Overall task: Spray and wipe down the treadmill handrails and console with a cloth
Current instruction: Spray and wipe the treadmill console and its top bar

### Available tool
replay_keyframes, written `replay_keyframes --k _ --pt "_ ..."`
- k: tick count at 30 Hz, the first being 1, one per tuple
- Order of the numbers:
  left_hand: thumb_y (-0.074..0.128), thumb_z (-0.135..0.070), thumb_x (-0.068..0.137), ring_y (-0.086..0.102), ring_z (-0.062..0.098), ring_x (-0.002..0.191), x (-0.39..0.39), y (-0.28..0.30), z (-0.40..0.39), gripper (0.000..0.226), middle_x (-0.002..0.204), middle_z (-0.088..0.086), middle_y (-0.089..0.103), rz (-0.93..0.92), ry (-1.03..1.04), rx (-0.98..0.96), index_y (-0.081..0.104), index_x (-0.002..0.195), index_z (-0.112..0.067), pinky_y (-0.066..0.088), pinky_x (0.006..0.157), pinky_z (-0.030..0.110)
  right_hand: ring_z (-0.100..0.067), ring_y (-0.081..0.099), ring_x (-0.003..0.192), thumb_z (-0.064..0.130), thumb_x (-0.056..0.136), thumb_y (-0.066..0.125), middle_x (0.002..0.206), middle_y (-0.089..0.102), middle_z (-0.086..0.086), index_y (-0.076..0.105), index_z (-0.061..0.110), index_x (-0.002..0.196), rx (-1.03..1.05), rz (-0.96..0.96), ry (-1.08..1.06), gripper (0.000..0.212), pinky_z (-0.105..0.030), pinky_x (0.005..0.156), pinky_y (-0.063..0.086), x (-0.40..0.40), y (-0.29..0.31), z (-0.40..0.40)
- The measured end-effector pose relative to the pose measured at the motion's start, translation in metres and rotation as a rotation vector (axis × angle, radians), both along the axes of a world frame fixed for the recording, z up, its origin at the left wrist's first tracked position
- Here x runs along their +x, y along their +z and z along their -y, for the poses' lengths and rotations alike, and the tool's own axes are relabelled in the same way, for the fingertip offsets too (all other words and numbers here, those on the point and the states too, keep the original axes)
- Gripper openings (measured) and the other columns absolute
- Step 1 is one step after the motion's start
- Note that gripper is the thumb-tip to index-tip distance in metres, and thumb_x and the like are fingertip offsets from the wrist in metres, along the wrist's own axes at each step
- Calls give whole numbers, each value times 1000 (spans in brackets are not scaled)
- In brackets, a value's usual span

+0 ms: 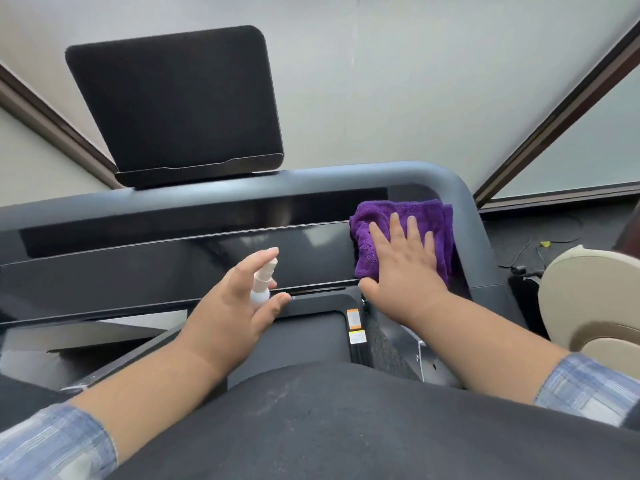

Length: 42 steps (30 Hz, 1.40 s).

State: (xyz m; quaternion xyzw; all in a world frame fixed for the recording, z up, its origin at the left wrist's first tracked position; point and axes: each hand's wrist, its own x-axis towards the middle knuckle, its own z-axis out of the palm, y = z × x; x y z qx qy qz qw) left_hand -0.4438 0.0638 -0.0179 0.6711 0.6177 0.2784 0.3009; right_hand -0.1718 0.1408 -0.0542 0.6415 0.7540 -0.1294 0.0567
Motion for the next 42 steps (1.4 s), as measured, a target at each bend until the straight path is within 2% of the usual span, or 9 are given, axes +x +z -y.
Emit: replay_keyframes --k 4,7,11,14,18,23,28,35,42 --pt "68 -45 85 61 0 84 -4 -6 4 65 106 -23 59 -23 -11 -49 30 131 -71 50 79 26 -44 -19 149 63 71 37 166 -14 -18 -6 26 159 -37 -4 155 104 -64 115 -14 -61 -1 -3" --pt "65 -47 85 58 -7 94 0 -4 2 63 111 -27 55 -35 -55 -22 31 135 -64 42 84 11 -45 -24 147 66 74 39 164 -21 -18 -11 26 158 -76 0 255 105 -66 112 -18 -92 -3 -2" --pt "72 -35 87 57 -3 98 2 -6 0 68 109 -24 54 -49 -57 -28 31 135 -62 39 86 9 -34 -23 150 64 72 41 166 -20 -6 -6 33 158 -71 -19 246 102 -64 115 -16 -67 -1 -7" --pt "69 -43 87 53 -12 95 1 -10 3 67 107 -36 51 -86 -68 -28 28 133 -70 35 81 1 -30 -22 151 61 70 37 167 -19 -2 -2 36 158 -52 11 147 100 -62 118 -11 -17 1 -9" --pt "59 -57 84 54 -13 95 -1 -12 12 61 106 -40 50 -77 -64 -66 23 131 -75 39 78 10 -33 -22 151 62 65 27 167 -19 -3 -2 36 158 -79 52 56 100 -62 119 -8 10 3 -7" --pt "59 -57 84 55 -11 95 -4 -12 18 62 106 -37 51 -77 -53 -66 24 131 -75 43 82 16 -44 -22 148 68 67 34 165 -22 -6 -4 26 158 -71 24 159 107 -73 113 -5 -59 -2 -4" --pt "63 -51 85 56 4 112 -2 -6 19 65 129 -24 49 -144 -77 -52 25 136 -62 42 90 20 -45 -29 145 90 64 15 164 -27 3 -13 34 157 -90 -33 307 112 -78 104 -12 -115 -4 1" --pt "62 -57 84 56 -10 96 6 -3 16 66 104 -35 54 -160 -105 -62 20 131 -76 42 80 14 -36 -25 149 102 64 15 168 -13 8 2 50 154 -17 -11 245 104 -75 111 -8 -44 -4 -2" --pt "64 -53 86 55 -8 99 10 3 10 66 104 -38 54 -149 -110 -52 21 130 -76 37 80 4 -34 -24 150 105 60 7 166 -17 11 -9 53 152 -19 46 93 107 -74 113 -5 13 -6 -5"
